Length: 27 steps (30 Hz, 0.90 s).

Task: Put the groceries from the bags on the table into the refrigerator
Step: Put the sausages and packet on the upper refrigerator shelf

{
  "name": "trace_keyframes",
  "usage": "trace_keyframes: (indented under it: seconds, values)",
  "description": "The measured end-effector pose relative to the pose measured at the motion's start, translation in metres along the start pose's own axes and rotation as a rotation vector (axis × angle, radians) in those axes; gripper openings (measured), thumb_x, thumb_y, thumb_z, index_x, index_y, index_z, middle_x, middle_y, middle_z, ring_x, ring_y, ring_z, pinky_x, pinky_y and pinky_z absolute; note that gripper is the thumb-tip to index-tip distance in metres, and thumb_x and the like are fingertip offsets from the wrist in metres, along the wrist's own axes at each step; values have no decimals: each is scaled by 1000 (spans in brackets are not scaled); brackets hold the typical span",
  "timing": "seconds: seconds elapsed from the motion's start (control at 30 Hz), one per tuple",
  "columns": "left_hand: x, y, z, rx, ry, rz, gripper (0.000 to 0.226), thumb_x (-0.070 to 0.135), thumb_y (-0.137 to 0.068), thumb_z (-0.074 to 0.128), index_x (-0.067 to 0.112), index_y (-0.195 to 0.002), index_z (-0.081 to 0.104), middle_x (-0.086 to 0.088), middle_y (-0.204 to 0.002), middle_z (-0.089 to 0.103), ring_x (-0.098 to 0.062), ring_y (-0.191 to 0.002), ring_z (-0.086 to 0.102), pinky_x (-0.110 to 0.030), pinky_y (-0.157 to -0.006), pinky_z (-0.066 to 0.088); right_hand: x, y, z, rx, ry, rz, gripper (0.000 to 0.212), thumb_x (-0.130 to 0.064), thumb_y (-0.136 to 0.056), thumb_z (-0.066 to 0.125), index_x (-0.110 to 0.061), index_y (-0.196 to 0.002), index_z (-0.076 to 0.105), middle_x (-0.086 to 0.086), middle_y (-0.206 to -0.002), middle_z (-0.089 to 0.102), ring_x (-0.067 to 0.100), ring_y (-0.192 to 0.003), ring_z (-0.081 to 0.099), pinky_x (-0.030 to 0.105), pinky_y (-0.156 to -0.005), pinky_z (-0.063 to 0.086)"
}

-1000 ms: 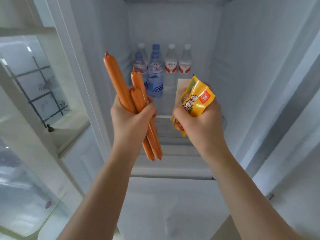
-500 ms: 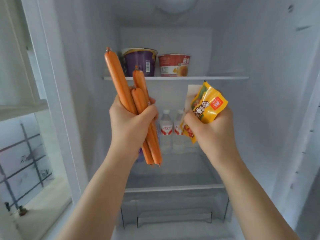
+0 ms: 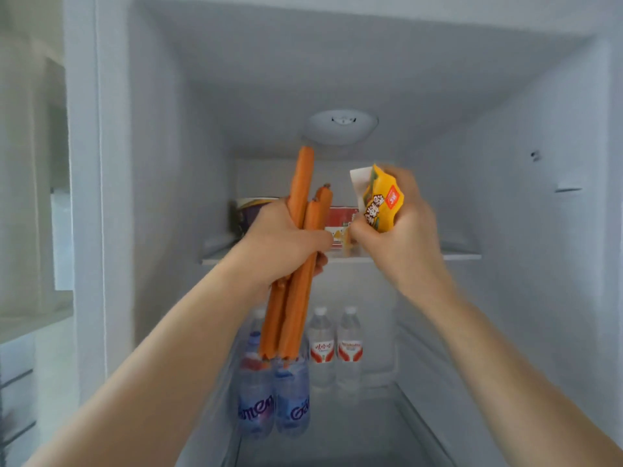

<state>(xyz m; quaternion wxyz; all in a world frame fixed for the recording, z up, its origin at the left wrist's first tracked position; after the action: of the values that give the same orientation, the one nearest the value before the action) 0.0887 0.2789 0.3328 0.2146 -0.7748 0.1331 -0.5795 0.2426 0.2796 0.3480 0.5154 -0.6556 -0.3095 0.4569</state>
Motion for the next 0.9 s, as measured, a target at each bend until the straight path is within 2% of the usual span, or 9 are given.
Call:
trace_keyframes:
  seconds: [0.1, 0.23, 0.4, 0.53, 0.6, 0.7, 0.77, 0.83, 0.9]
  values:
    - [1, -13, -3, -110, -45, -98, 33, -2, -80, 69, 7, -110, 56, -15, -71, 63, -24, -58, 65, -34, -58, 59, 16, -18, 21, -70, 52, 2, 44, -13, -72, 68, -32, -106, 47, -7, -95, 59, 2, -74, 55, 10, -68, 42]
    - [-1, -34, -5, -164, -61, -168, 29, 0, -83, 70, -1, -108, 57, -19, -78, 61, -28, -69, 63, -44, -72, 58, 37, -34, 45, -131, 286, -55, 48, -21, -77, 70, -22, -119, 47, 2, -117, 56, 23, -96, 59, 42, -79, 50]
    - [-13, -73, -2, -134, -219, -233, 23, 8, -81, 72, 5, -96, 55, -18, -93, 60, -29, -85, 58, -48, -92, 51, 70, -41, 60, -249, 560, 78, 67, -29, -83, 66, -17, -137, 27, 10, -125, 57, 36, -103, 60, 41, -73, 48]
    - [-13, -97, 5, -185, -478, -253, 61, 14, -86, 68, 10, -141, 41, -17, -121, 61, -30, -101, 62, -42, -97, 50, 89, -48, 59, -342, 686, 145, 49, -26, -78, 68, -14, -114, 38, 10, -110, 58, 37, -92, 60, 39, -69, 47]
    - [-12, -107, 8, -238, -592, -269, 58, 12, -90, 64, 12, -143, 40, -18, -127, 57, -30, -106, 60, -43, -99, 49, 97, -52, 59, -416, 741, 155, 45, -26, -77, 69, -15, -110, 40, 8, -106, 57, 33, -91, 58, 38, -69, 46]
    - [-8, -117, 15, -302, -890, -261, 22, 13, -94, 60, 14, -115, 53, -5, -87, 59, -20, -80, 59, -22, -68, 54, 109, -55, 60, -505, 768, 176, 44, -27, -77, 68, -15, -111, 44, 7, -105, 53, 31, -93, 57, 38, -71, 46]
    - [-6, -122, 20, -318, -1114, -247, 16, 15, -95, 58, 11, -111, 57, -4, -77, 54, -17, -64, 52, -15, -45, 41, 114, -54, 61, -530, 766, 163, 42, -27, -79, 67, -15, -112, 45, 6, -105, 52, 29, -91, 56, 37, -70, 46]
    - [-9, -127, 26, -354, -1304, -238, 32, 18, -94, 60, 4, -123, 58, -8, -91, 58, -17, -62, 51, -21, -49, 41, 118, -51, 62, -557, 769, 123, 42, -28, -80, 66, -16, -114, 46, 5, -104, 52, 28, -91, 57, 37, -69, 48]
    - [-16, -137, 26, -356, -1382, -252, 38, 18, -93, 61, 2, -128, 57, -10, -105, 58, -21, -77, 55, -25, -68, 45, 121, -48, 67, -603, 730, 94, 42, -28, -79, 67, -16, -115, 48, 6, -105, 54, 27, -93, 57, 36, -71, 49]
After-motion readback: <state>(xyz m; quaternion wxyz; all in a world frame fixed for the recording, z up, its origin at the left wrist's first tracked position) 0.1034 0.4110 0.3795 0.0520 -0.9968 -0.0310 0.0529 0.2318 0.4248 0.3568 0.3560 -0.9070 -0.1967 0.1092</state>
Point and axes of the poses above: each hand's wrist, its own y-axis away from the middle knuckle, its own z-axis out of the palm, x = y × z, the point moved 7 cm from there along -y, towards the middle knuckle
